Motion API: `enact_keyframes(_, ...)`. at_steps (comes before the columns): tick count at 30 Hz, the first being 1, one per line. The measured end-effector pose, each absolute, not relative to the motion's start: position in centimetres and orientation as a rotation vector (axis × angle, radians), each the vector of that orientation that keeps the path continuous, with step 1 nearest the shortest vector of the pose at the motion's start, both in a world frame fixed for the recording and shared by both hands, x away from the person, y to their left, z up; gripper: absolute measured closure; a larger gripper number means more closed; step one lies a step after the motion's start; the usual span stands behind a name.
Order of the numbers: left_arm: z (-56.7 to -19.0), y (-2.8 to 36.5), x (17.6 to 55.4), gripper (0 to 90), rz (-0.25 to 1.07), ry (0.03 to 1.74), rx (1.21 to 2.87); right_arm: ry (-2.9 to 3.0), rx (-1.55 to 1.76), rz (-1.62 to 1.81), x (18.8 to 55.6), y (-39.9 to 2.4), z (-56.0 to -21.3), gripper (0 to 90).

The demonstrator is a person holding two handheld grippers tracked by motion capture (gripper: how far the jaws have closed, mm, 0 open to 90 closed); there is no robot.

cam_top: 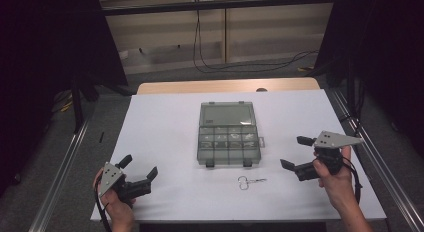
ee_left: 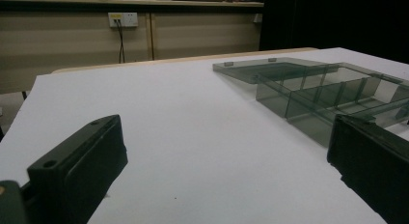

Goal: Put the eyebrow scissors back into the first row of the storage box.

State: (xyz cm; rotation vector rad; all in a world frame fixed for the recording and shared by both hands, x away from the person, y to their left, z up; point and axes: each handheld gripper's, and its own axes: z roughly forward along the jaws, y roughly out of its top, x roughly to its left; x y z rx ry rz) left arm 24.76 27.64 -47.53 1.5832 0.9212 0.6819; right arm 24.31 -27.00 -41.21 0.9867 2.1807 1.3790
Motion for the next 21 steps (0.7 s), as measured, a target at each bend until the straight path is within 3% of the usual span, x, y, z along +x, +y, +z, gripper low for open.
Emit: enact_keyframes(21,-47.5,27.6,24.7,0.0,0.683,0.908,1.598,2.442,0.853,1.166,26.4,-22.3,-41.0,9.4)
